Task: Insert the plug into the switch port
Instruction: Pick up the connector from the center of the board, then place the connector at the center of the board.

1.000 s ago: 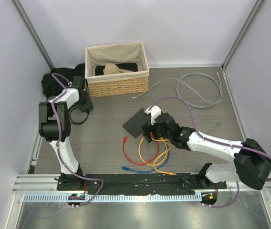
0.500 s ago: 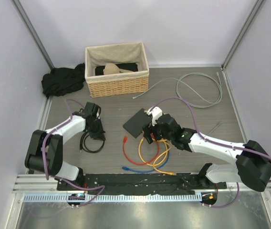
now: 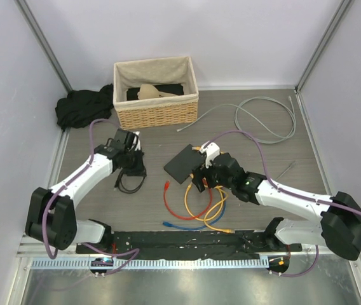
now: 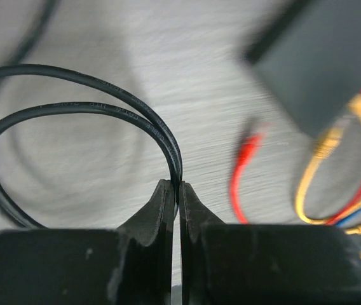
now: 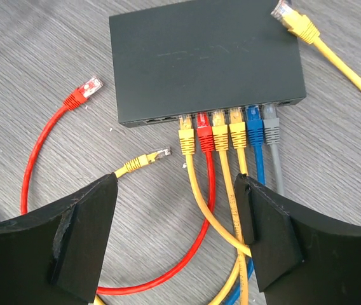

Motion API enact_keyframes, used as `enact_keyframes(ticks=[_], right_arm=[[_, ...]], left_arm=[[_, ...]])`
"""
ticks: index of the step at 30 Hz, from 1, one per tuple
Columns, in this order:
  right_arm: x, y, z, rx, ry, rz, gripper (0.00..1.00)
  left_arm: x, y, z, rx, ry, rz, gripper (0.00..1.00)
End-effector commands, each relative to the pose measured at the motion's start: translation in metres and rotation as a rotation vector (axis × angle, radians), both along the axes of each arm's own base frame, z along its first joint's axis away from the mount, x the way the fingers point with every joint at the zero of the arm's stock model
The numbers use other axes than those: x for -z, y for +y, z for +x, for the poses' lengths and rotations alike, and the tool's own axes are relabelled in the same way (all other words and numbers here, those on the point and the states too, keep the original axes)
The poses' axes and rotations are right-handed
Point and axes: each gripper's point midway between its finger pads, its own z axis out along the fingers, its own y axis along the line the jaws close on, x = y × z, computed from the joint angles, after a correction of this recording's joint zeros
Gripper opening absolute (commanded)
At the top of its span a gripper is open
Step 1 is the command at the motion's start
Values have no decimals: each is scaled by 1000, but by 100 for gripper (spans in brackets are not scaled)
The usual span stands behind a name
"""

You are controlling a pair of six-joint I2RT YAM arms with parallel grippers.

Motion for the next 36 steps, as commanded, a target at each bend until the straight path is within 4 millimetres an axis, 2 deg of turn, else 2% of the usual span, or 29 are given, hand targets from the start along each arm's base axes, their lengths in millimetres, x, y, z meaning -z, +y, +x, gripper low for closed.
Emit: enact_keyframes(ticks=[1,2,4,5,6,7,8,11,16,17,18,20,23,27,30,33,34,36], right_arm=[[-48,2,14,70,-90,109,82],[-60,2,17,80,-113,128,82],[-67,-8,19,126,-125,114,82],[-84,-9,21,142,-154,141,82],[-90,-14,23,163,-160,142,82],[-98,-18,25,183,-172,146,82],[-115,-23,29,217,-203,164,82],[-135,-46,37,330,-238,154,82],[-147,-93,37,521,-289,142,82],[-147,-97,36,534,-294,141,82],[-150,-106,34,563,-302,139,82],[-148,-111,32,573,-303,134,82],[-139,-116,31,590,-282,113,82],[-121,-117,28,600,-233,114,82],[-103,-118,28,611,-175,117,82],[-83,-117,28,600,-106,108,82],[-76,-116,27,593,-85,105,82],[-65,-108,26,556,-32,107,81]], left_arm=[[-72,-34,21,190,-222,-59,0],[-79,-39,20,231,-246,-57,0],[-101,-57,19,316,-302,-72,0],[-105,-62,15,355,-307,-68,0],[-116,-76,9,432,-334,-84,0],[-119,-82,6,471,-343,-86,0],[-120,-88,2,503,-344,-84,0],[-128,-112,-13,636,-391,-70,0],[-144,-168,-37,836,-492,-91,0],[-148,-182,-52,901,-511,-97,0],[-159,-191,-56,933,-545,-106,0],[-159,-209,-66,1016,-582,-133,0],[-128,-230,-84,1112,-529,-144,2],[-73,-241,-94,1201,-459,-59,4],[-39,-246,-106,1242,-423,-5,13],[-24,-247,-121,1267,-403,29,27],[-22,-247,-124,1269,-405,38,36],[-22,-243,-127,1247,-425,64,45]])
